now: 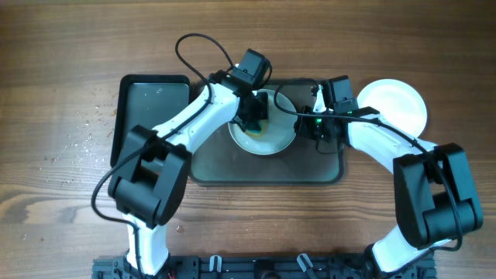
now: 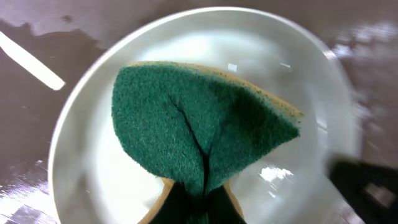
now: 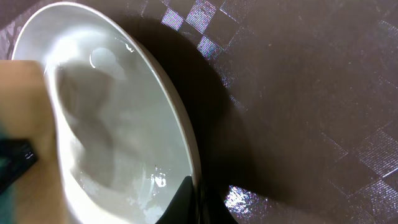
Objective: Clean dirty plates on tray and stack at the side
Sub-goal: 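Scrub the plate with the sponge while the right gripper holds its rim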
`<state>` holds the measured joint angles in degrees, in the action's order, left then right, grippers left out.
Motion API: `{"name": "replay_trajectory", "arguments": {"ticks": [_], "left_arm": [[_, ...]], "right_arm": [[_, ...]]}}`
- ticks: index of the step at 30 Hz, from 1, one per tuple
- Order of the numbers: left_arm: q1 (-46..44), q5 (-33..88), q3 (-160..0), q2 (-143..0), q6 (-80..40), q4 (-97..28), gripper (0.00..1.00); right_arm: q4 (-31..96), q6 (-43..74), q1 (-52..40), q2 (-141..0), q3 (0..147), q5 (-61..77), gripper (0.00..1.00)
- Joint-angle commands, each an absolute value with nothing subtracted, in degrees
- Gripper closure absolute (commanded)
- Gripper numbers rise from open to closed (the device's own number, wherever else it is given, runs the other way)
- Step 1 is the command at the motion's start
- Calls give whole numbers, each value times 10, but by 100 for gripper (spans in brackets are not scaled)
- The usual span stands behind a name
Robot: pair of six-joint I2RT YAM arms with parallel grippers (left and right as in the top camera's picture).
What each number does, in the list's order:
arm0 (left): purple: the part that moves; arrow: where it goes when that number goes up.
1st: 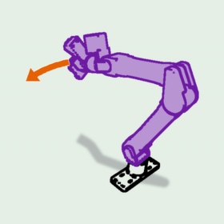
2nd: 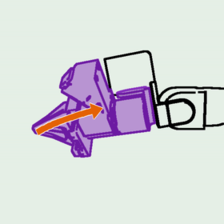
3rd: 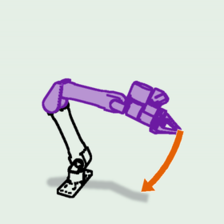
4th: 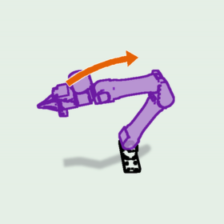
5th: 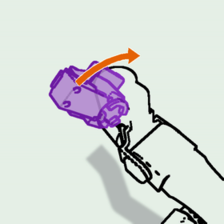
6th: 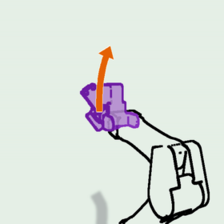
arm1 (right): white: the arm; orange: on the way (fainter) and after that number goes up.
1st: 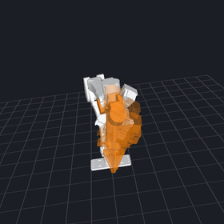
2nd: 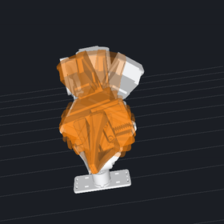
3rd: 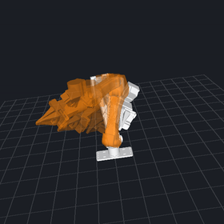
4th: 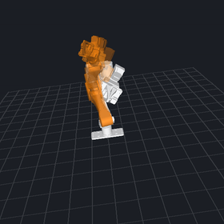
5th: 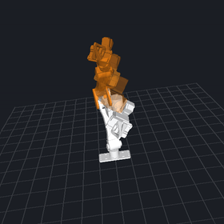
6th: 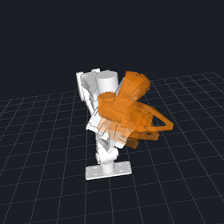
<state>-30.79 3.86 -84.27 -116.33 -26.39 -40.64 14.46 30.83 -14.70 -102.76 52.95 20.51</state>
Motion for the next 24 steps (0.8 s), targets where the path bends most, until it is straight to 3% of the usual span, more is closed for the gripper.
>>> {"name": "replay_trajectory", "arguments": {"ticks": [1,24], "left_arm": [[-306,-16,-843,-1193,-302,-396,96],[-357,141,-824,-1173,-287,-364,96]], "right_arm": [[138,310,-156,-1038,528,227,96],[137,311,-156,-1038,528,240,96]]}}
